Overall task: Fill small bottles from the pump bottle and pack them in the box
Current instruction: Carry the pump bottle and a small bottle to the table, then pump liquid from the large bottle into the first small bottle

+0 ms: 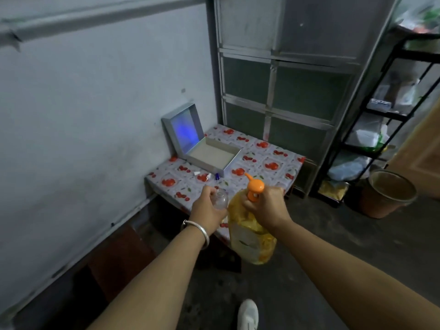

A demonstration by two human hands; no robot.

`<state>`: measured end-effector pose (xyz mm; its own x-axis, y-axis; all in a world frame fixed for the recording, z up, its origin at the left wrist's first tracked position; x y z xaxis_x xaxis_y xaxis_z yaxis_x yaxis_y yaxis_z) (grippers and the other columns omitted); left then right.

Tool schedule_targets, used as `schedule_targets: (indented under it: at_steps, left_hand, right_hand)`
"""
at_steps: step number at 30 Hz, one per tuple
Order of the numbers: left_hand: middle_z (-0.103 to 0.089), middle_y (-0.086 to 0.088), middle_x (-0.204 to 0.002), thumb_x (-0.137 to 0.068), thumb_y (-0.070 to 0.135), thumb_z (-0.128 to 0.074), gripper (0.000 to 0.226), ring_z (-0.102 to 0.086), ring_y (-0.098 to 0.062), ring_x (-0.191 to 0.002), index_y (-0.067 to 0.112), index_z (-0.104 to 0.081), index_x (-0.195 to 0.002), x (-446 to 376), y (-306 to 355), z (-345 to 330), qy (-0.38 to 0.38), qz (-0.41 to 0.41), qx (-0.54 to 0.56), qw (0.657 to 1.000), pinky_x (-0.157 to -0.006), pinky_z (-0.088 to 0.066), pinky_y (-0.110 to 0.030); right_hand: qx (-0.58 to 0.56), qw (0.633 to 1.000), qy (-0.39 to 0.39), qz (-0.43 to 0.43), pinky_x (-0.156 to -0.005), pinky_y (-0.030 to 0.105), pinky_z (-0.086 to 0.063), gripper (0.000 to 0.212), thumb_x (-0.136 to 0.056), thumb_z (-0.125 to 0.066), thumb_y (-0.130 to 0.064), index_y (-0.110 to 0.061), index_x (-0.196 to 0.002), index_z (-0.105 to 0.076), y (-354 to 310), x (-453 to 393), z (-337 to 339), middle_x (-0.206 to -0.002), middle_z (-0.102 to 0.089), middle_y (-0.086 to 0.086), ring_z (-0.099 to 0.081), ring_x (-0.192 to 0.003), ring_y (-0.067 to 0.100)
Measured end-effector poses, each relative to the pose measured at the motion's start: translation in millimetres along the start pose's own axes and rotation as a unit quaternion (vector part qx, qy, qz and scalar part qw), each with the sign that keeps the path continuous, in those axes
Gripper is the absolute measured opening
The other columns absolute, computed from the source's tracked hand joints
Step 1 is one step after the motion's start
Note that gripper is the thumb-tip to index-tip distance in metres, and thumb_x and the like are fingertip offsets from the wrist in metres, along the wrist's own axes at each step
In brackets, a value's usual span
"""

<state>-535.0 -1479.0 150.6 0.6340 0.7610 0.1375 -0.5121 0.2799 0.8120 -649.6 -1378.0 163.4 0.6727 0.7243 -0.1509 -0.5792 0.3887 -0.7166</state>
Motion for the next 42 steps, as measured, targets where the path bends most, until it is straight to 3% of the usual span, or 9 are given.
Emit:
schedule_targets:
  at_steps: [4, 11, 17, 21, 25, 28, 31, 39, 42]
  left_hand:
    - [-0.055, -0.004, -0.098, -0.077, 0.012, -0.068, 0.033, -0.053, -0.018, -0.088, 0.017, -0.044, -0.1, -77.9, -10.2, 13.6, -0.016, -0.002, -0.012, 1.0, -0.073, -0.039, -0.024]
    - [-0.057, -0.003, -0.099, -0.074, 0.009, -0.071, 0.037, -0.054, -0.017, -0.09, 0.019, -0.045, -0.099, -196.2, -23.4, 28.5, -0.04, 0.005, -0.004, 0.999, -0.067, -0.04, -0.02]
    - [-0.054, 0.002, -0.096, -0.076, 0.008, -0.069, 0.04, -0.053, -0.015, -0.09, 0.019, -0.041, -0.103, -274.5, -24.9, 31.3, -0.083, -0.005, -0.009, 0.996, -0.07, -0.041, -0.018]
    - [-0.059, -0.007, -0.098, -0.072, 0.005, -0.07, 0.042, -0.058, -0.022, -0.088, 0.017, -0.043, -0.102, -336.1, -29.0, 24.1, -0.135, -0.037, -0.032, 0.99, -0.077, -0.05, -0.033]
    - [-0.06, -0.004, -0.093, -0.071, 0.006, -0.07, 0.038, -0.058, -0.023, -0.084, 0.021, -0.044, -0.096, -397.2, -40.3, 11.8, -0.208, -0.075, -0.058, 0.974, -0.072, -0.05, -0.034]
    - [-0.058, 0.002, -0.086, -0.072, 0.006, -0.07, 0.039, -0.057, -0.018, -0.081, 0.03, -0.042, -0.084, -431.3, -48.7, 3.2, -0.253, -0.105, -0.064, 0.96, -0.068, -0.046, -0.027]
    - [-0.059, 0.001, -0.086, -0.073, 0.005, -0.069, 0.039, -0.058, -0.021, -0.082, 0.031, -0.042, -0.081, -457.9, -60.4, -5.2, -0.302, -0.125, -0.066, 0.943, -0.07, -0.049, -0.031]
    - [-0.065, -0.009, -0.099, -0.071, 0.002, -0.072, 0.039, -0.064, -0.028, -0.093, 0.03, -0.048, -0.084, -485.6, -118.5, -36.5, -0.359, -0.153, -0.03, 0.92, -0.075, -0.054, -0.038]
    - [-0.067, -0.009, -0.098, -0.067, 0.005, -0.075, 0.039, -0.064, -0.028, -0.093, 0.031, -0.05, -0.083, -487.3, -142.2, -50.1, -0.365, -0.163, -0.018, 0.916, -0.081, -0.053, -0.042]
  right_hand:
    - [0.005, 1.0, 0.001, 0.019, -0.076, 0.043, -0.043, 0.035, -0.082, -0.063, -0.016, -0.02, -0.056, -0.041, -1.0, -66.4, -30.2, -0.058, -0.05, 0.001, -0.052, -0.063, 0.024]
    - [0.033, 0.998, 0.008, 0.061, -0.074, 0.049, -0.045, 0.021, -0.078, -0.066, -0.01, -0.001, -0.063, -0.054, -2.5, -174.2, -62.4, -0.06, -0.055, 0.011, -0.051, -0.059, 0.027]
    - [0.053, 0.996, 0.046, 0.054, -0.079, 0.034, -0.03, 0.025, -0.08, -0.066, -0.011, -0.014, -0.062, -0.048, 0.9, -241.5, -78.7, -0.061, -0.047, 0.0, -0.044, -0.061, 0.016]
    - [0.08, 0.995, 0.048, 0.018, -0.08, 0.028, -0.023, 0.032, -0.083, -0.064, -0.017, -0.02, -0.062, -0.04, 10.6, -277.1, -98.4, -0.061, -0.043, -0.007, -0.037, -0.059, 0.009]
    - [0.094, 0.993, 0.067, -0.032, -0.078, 0.022, -0.016, 0.019, -0.087, -0.06, -0.021, -0.02, -0.073, -0.048, 18.9, -304.9, -121.1, -0.069, -0.045, -0.013, -0.039, -0.071, 0.01]
    - [0.098, 0.988, 0.096, -0.076, -0.076, 0.022, -0.016, 0.013, -0.085, -0.062, -0.02, -0.008, -0.084, -0.061, 27.1, -320.0, -137.8, -0.087, -0.066, 0.005, -0.054, -0.083, 0.024]
    - [0.107, 0.976, 0.159, -0.106, -0.07, 0.026, -0.015, 0.014, -0.078, -0.067, -0.016, -0.002, -0.076, -0.063, 38.9, -330.4, -158.8, -0.078, -0.068, 0.012, -0.058, -0.075, 0.032]
    - [0.118, 0.962, 0.211, -0.123, -0.072, 0.032, -0.027, 0.015, -0.07, -0.074, -0.012, -0.007, -0.067, -0.06, 70.5, -323.2, -216.2, -0.067, -0.065, 0.009, -0.046, -0.058, 0.021]
    - [0.126, 0.964, 0.201, -0.117, -0.075, 0.029, -0.023, 0.015, -0.077, -0.071, -0.016, -0.004, -0.074, -0.063, 82.6, -312.7, -237.2, -0.074, -0.064, 0.01, -0.04, -0.066, 0.017]
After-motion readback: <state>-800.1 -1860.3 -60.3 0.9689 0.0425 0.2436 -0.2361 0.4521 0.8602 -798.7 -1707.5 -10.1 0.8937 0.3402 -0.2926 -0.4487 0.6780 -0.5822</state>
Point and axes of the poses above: each hand's wrist, its own x-axis away from the middle knuckle, its own z-axis out of the back of the hand, y = z × x, the point moved 5 cm from there along -x, towards the middle knuckle
